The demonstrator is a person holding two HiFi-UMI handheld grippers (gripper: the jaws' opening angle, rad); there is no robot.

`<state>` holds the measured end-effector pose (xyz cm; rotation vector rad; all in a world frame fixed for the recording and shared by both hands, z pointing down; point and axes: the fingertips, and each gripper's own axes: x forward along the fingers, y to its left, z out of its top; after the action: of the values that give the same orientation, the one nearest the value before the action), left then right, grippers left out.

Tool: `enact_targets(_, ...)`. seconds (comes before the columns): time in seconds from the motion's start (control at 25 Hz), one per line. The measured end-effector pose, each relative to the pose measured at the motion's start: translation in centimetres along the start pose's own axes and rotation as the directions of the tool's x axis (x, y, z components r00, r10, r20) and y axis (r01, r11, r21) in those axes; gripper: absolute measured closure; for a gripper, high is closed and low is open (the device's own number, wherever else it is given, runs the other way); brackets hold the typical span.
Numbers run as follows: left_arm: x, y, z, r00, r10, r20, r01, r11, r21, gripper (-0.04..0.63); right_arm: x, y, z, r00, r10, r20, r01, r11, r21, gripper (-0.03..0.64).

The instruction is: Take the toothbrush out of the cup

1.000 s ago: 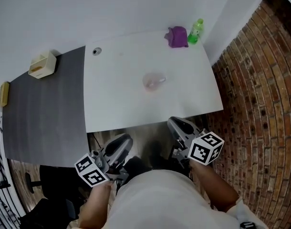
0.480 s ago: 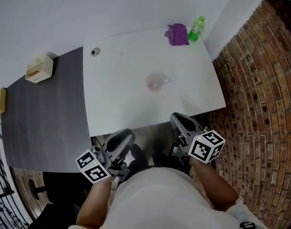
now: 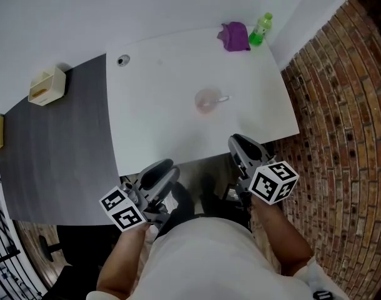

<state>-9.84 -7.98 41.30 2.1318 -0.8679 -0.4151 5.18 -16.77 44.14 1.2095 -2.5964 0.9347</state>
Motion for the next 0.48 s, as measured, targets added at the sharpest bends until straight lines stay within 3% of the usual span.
enact_targets(0.12, 0.7, 0.8, 0.1, 1.000, 0.009, -0.015, -0.009, 1.000, 0.005, 0.479, 0.8, -1.0, 0.3, 0.999, -0.033, 0.003, 0.033, 0.999, -0.015, 0.538)
enact_targets(0.48, 2.7, 3.4, 0.2, 0.998, 0.043, -0.045, -0.043, 0.999, 0.007, 0.479, 3.0, -3.4, -0.1, 0.996, -0.085, -0.026, 0.084, 0.996, -0.017, 0.532)
